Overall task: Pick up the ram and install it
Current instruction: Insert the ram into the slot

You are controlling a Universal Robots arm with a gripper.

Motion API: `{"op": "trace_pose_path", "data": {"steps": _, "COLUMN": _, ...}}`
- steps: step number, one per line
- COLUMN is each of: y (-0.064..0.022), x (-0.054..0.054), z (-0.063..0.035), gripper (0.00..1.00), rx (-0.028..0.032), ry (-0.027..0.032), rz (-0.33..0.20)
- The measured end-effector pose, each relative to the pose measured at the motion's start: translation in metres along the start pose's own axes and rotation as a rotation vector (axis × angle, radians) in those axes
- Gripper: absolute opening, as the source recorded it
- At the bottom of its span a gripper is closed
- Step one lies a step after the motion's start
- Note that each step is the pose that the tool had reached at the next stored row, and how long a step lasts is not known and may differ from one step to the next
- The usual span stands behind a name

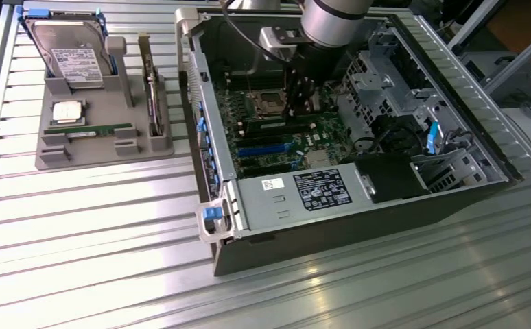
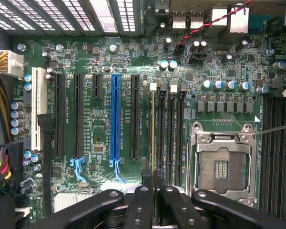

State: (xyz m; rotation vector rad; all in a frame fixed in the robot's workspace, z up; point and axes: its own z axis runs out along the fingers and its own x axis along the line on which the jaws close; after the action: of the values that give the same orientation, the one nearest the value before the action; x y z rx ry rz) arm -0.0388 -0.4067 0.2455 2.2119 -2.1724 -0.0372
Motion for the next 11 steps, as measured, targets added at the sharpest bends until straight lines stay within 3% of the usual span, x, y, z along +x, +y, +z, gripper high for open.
{"op": "trace_pose_path", "data": {"steps": 11, "y": -0.0001, "x": -0.0006, "z": 0.0024, "gripper": 0.12, "rx": 0.0005, "ry": -0.0001, "rz": 0.001}}
